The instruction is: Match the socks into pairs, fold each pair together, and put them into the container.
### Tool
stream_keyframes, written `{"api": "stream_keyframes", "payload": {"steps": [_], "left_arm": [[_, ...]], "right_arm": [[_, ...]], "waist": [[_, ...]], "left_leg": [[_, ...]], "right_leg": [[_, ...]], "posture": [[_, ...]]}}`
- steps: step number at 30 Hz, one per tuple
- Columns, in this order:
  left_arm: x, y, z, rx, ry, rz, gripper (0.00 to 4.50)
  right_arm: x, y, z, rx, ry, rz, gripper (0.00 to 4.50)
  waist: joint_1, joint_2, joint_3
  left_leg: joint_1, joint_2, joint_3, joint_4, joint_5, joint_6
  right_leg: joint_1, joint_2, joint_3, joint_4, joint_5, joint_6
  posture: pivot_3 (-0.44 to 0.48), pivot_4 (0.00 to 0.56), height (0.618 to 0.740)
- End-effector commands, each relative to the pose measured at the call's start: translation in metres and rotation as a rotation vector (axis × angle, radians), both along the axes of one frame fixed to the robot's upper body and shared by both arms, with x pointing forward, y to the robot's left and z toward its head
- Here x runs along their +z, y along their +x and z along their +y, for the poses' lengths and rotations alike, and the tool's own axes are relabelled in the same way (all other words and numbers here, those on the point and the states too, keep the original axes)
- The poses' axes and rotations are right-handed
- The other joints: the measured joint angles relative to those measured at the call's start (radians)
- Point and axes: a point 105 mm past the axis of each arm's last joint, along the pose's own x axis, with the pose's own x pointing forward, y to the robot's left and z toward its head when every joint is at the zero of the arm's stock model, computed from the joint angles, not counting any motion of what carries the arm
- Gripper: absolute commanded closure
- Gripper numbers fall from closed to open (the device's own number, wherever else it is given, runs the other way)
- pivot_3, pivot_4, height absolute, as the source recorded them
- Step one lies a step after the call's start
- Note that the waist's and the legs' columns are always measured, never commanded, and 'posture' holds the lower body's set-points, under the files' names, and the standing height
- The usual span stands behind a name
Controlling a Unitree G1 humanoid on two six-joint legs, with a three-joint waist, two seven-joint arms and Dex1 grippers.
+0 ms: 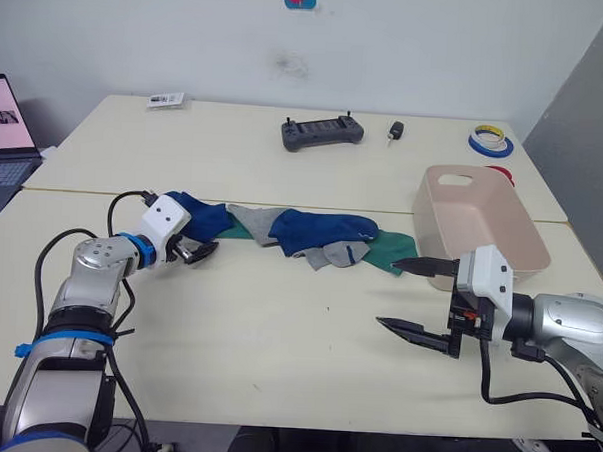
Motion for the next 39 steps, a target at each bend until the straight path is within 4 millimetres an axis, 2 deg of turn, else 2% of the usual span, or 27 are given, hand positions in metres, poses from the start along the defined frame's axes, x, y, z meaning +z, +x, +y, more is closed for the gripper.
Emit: {"api": "stream_keyframes", "payload": {"steps": [1,6,11,16,22,25,29,32,36,39], "left_arm": [[0.007,0.004,0.001,0.004,0.020,-0.022,1.48],[0.013,0.001,-0.001,0.020,-0.060,-0.037,2.98],[0.008,-0.009,0.003,0.026,-0.067,-0.027,4.49],[0.022,-0.025,0.017,0.045,-0.068,-0.046,4.49],[0.056,-0.062,0.027,0.027,-0.019,-0.057,4.49],[0.065,-0.071,0.032,0.056,-0.014,-0.072,4.49],[0.053,-0.070,0.032,0.084,-0.032,-0.060,4.49],[0.047,-0.060,0.024,0.080,-0.019,-0.093,4.49],[0.070,-0.035,0.021,0.109,-0.025,-0.204,4.49],[0.080,-0.024,0.022,0.123,-0.022,-0.245,4.49]], "right_arm": [[0.008,-0.005,0.004,0.013,0.006,-0.046,0.00],[0.009,-0.004,0.002,0.005,0.006,-0.049,0.00],[0.008,-0.002,0.003,0.008,0.012,-0.049,0.00],[0.008,-0.001,0.004,0.017,0.012,-0.047,0.00],[0.005,-0.001,0.005,0.025,0.017,-0.038,0.00],[0.004,0.000,0.007,0.035,0.025,-0.035,0.00],[0.005,0.005,0.011,0.049,0.037,-0.040,0.00],[0.006,0.009,0.011,0.057,0.040,-0.044,0.00],[0.007,0.010,0.012,0.064,0.035,-0.047,0.00],[0.007,0.009,0.012,0.063,0.032,-0.048,0.00]], "waist": [[0.000,0.000,0.000],[0.001,0.000,0.000],[0.001,0.000,0.000],[0.000,0.000,0.000],[-0.001,0.000,0.000],[0.002,0.000,0.000],[0.002,0.000,0.001],[0.003,0.000,0.001],[0.005,-0.003,0.002],[0.004,-0.003,0.002]], "left_leg": [[0.000,0.000,0.000,0.000,0.000,0.000],[0.000,0.000,0.000,0.000,0.000,0.000],[0.000,0.000,0.000,0.000,0.000,0.000],[0.000,0.000,0.000,0.000,0.000,0.000],[0.000,0.002,-0.001,0.000,0.000,0.000],[0.000,0.001,-0.001,0.000,0.000,0.000],[0.001,0.000,-0.001,0.000,0.000,0.000],[0.001,0.000,-0.001,0.000,0.000,0.000],[0.000,0.000,-0.003,0.000,0.000,0.000],[0.000,0.000,-0.001,0.000,0.000,0.000]], "right_leg": [[0.000,0.000,0.000,0.000,0.000,0.000],[0.000,0.000,0.000,0.000,0.000,0.000],[0.000,0.000,0.001,0.000,0.000,0.000],[0.000,-0.001,0.002,0.000,0.000,0.000],[0.000,0.000,0.003,0.000,0.000,0.000],[0.001,-0.002,0.003,0.000,0.000,0.000],[0.001,-0.002,0.002,-0.001,0.000,0.000],[0.001,-0.002,0.002,-0.001,0.000,0.000],[0.001,-0.001,0.001,0.000,0.000,0.000],[0.000,-0.001,0.001,-0.001,0.000,0.000]], "posture": [[0.000,0.150,0.740],[0.000,0.150,0.740],[0.000,0.150,0.740],[0.000,0.150,0.740],[0.000,0.150,0.740],[0.000,0.150,0.740],[0.000,0.150,0.740],[0.000,0.150,0.740],[0.000,0.150,0.740],[0.000,0.150,0.740]]}}
